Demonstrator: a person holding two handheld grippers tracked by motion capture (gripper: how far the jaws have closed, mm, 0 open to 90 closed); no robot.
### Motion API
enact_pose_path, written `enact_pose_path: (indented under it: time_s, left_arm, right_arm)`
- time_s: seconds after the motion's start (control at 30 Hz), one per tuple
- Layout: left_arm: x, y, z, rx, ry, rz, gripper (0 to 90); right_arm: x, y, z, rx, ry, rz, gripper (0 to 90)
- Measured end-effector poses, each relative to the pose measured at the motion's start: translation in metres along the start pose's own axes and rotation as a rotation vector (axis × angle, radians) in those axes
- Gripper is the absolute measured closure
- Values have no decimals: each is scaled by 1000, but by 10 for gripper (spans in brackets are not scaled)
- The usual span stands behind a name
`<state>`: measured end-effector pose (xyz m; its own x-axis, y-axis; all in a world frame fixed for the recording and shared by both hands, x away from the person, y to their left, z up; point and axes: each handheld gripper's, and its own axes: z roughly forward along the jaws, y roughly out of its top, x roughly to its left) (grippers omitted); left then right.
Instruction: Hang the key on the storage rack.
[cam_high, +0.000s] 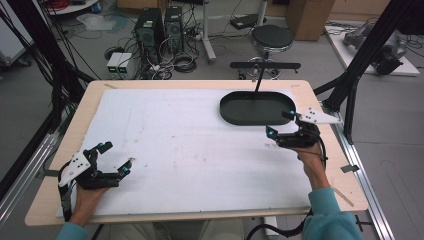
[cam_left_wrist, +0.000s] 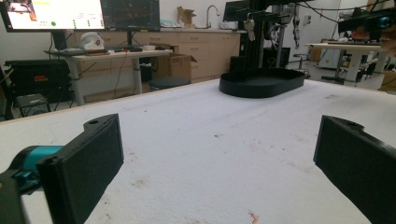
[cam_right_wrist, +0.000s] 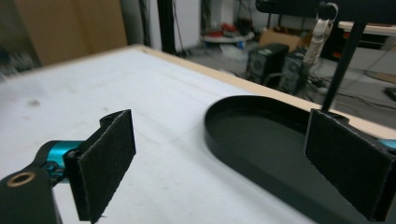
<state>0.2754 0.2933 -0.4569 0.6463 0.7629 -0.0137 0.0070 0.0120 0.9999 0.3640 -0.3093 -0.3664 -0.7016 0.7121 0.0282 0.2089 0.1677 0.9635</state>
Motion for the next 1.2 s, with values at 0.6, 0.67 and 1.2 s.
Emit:
enact_pose_path:
  time_s: [0.6,0.67,1.2]
  left_arm:
    - [-2,0,-1,-5,6,2,20]
    - [-2,0,-2,-5,7,3,20]
    - [-3,-1,-5,-30,13,2,20]
  right_arm:
    - [20,-63,-6,-79,-82,-11,5]
    - [22,-68,-7,-115,-79,-16,5]
    - [27,-89,-10,-155,-118,-17,5]
